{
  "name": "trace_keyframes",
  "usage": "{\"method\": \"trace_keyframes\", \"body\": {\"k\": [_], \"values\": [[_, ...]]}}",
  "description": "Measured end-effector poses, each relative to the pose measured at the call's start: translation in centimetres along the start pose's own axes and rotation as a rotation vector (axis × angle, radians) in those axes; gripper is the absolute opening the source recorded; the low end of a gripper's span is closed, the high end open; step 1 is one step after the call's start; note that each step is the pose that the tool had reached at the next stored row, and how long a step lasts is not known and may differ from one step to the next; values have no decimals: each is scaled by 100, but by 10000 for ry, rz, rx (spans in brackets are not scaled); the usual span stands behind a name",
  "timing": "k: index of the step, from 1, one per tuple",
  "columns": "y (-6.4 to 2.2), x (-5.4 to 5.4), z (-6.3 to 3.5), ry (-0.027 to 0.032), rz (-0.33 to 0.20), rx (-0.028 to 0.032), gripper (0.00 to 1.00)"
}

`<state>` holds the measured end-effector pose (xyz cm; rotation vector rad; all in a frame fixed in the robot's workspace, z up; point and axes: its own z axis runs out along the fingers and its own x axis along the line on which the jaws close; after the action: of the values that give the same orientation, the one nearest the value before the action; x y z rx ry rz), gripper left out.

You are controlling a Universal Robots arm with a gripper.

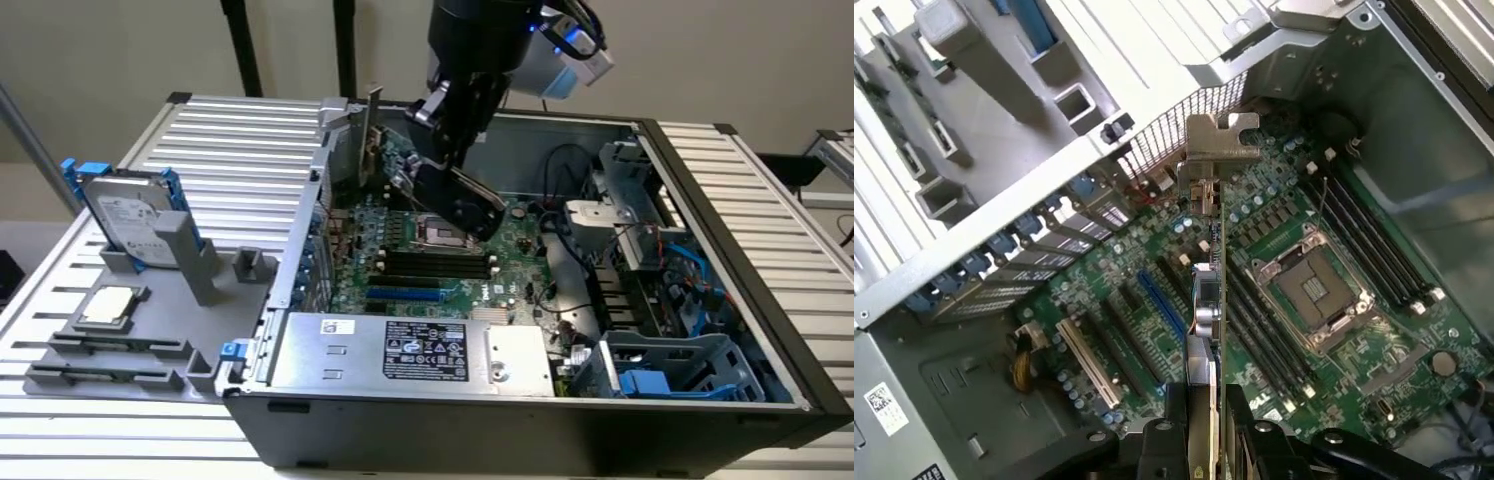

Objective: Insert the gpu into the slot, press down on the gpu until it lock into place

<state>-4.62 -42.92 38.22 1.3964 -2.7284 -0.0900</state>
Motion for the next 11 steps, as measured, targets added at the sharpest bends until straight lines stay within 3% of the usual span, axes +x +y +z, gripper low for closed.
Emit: {"method": "trace_keyframes", "body": {"k": [11], "values": [[-8, -4, 86, 172, -1996, 80, 26]]}}
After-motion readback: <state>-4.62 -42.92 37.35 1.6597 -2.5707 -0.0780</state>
